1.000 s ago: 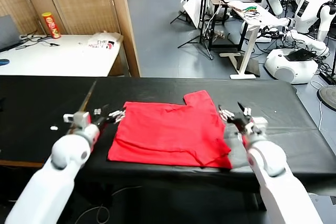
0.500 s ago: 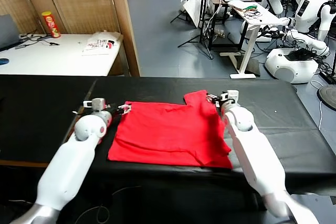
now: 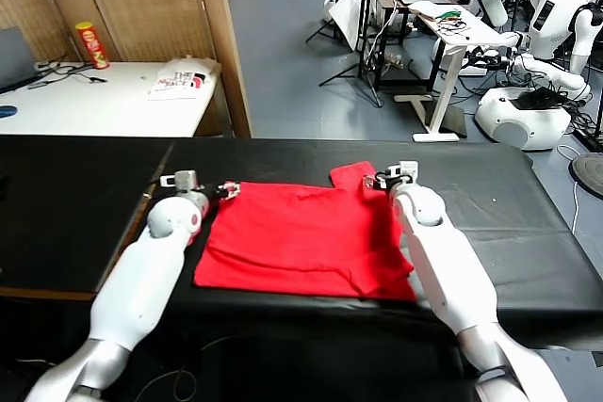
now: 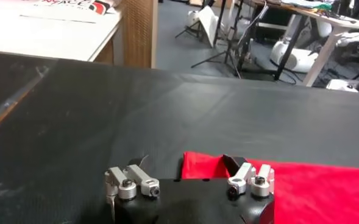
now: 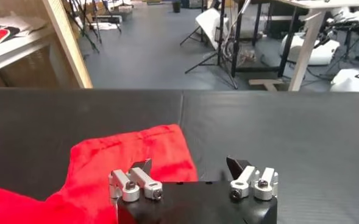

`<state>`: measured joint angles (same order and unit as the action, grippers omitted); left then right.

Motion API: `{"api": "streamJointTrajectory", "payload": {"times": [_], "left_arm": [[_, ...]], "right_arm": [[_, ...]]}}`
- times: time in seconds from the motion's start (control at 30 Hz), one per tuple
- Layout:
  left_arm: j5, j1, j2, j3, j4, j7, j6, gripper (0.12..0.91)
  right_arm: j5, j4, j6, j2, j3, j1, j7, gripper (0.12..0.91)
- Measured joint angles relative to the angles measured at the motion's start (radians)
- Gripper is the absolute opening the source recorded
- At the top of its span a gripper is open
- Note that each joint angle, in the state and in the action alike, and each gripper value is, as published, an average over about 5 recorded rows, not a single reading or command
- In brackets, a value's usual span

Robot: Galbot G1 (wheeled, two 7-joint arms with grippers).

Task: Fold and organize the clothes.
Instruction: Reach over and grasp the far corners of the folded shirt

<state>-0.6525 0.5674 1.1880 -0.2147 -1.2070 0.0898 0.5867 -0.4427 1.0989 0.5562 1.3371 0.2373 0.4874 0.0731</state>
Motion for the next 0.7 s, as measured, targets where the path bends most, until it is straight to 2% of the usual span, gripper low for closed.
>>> {"api": "streamJointTrajectory", "payload": {"times": [0.2, 0.3, 0.37, 0.43, 0.57, 0.7], "left_arm": [[0.006, 0.002, 0.000, 0.014, -0.021, -0.012, 0.000, 0.416], [0.014, 0.002, 0.001, 0.016, -0.024, -0.017, -0.003, 0.249], [0.023, 0.002, 0.001, 0.016, -0.025, -0.023, -0.012, 0.165], [0.032, 0.003, 0.001, 0.015, -0.027, -0.029, -0.023, 0.130], [0.045, 0.007, 0.001, 0.005, -0.041, -0.032, -0.041, 0.128], [0.049, 0.024, -0.007, -0.010, -0.070, -0.026, -0.042, 0.128]], "right_arm": [[0.002, 0.001, -0.015, 0.006, 0.012, 0.009, 0.000, 0.230], [0.010, 0.012, -0.042, 0.006, 0.018, 0.020, -0.003, 0.133], [0.013, 0.024, -0.064, 0.005, 0.022, 0.030, -0.008, 0.123], [0.014, 0.040, -0.088, 0.002, 0.026, 0.043, -0.017, 0.123], [0.010, 0.088, -0.121, -0.012, 0.032, 0.076, -0.031, 0.123], [-0.022, 0.170, -0.116, -0.039, 0.047, 0.127, -0.038, 0.123]]}}
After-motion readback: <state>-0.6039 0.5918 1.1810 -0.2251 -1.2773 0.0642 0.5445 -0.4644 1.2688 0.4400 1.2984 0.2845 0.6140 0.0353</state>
